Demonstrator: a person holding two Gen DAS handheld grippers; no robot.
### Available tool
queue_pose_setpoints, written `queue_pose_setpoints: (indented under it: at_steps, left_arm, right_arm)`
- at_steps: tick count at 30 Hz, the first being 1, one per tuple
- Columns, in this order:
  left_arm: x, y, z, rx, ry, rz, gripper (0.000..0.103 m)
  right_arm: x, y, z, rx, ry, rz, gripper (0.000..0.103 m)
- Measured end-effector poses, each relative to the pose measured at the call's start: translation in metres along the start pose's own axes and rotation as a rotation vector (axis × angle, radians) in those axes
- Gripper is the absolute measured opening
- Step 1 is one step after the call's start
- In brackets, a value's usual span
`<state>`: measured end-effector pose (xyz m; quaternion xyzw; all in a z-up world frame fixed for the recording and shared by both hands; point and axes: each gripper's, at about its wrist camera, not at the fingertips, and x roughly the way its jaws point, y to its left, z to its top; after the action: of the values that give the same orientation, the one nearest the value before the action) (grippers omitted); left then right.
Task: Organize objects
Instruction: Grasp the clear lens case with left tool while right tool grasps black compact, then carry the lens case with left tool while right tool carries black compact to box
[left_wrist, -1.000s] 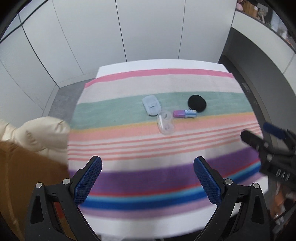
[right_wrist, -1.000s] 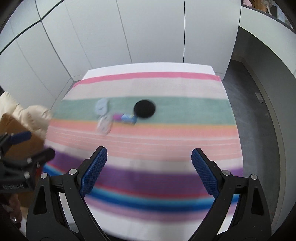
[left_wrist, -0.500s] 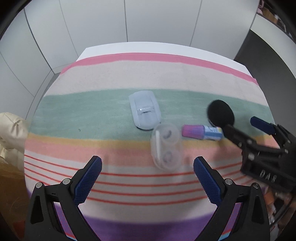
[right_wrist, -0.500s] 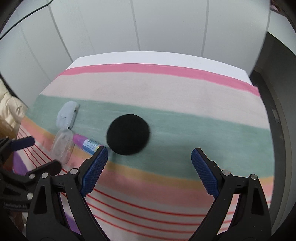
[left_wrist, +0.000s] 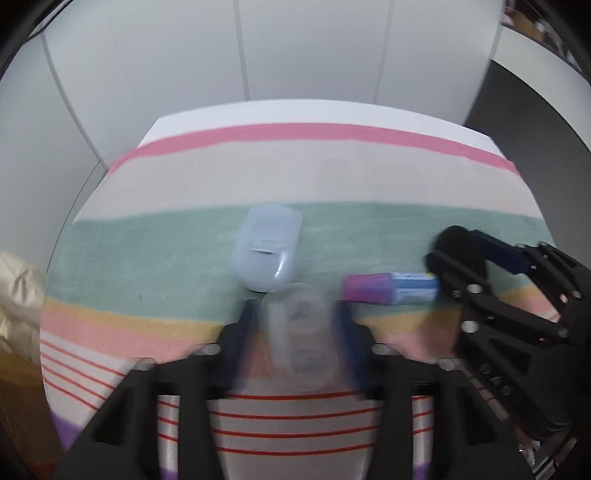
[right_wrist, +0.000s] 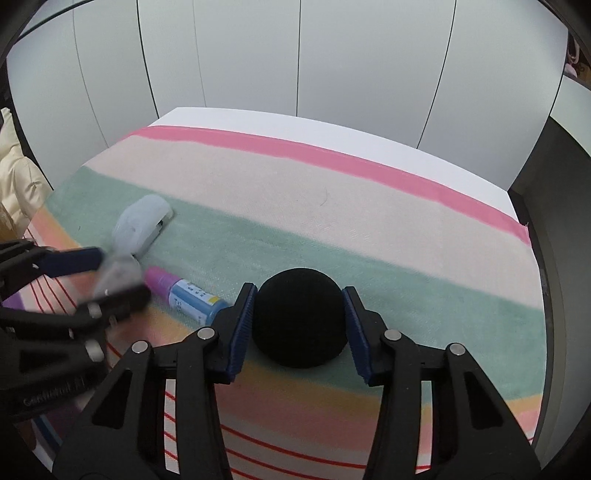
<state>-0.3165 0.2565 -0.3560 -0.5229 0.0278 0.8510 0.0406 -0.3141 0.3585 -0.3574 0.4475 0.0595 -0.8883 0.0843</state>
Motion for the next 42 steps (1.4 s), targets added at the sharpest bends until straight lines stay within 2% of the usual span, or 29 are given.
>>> queue_pose_setpoints:
  at_steps: [9, 19, 28, 32, 42]
  left_arm:
    - [-0.001, 0.001, -0.001, -0.013, 0.000, 0.007, 0.040]
    - [-0.031, 0.012, 0.009, -0.038, -0.029, 0.008, 0.040]
    - [-0.082, 0.029, 0.028, -0.051, -0.077, 0.043, 0.040]
    - [-0.110, 0.036, 0.038, -0.063, -0.102, 0.076, 0.040]
    - [-0.184, 0.052, 0.058, -0.074, -0.163, 0.101, 0.040]
  right_arm:
    - [-0.008, 0.005, 0.002, 0.030, 0.039, -0.002, 0.045]
    - [-0.037, 0.006, 0.006, 0.064, 0.050, -0.016, 0.045]
    - [-0.089, 0.004, 0.034, 0.066, 0.017, -0.031, 0.045]
    - [-0.117, 0.009, 0.048, 0.066, -0.004, -0.040, 0.045]
    - [-0.190, 0.021, 0.079, 0.064, -0.065, -0.055, 0.045]
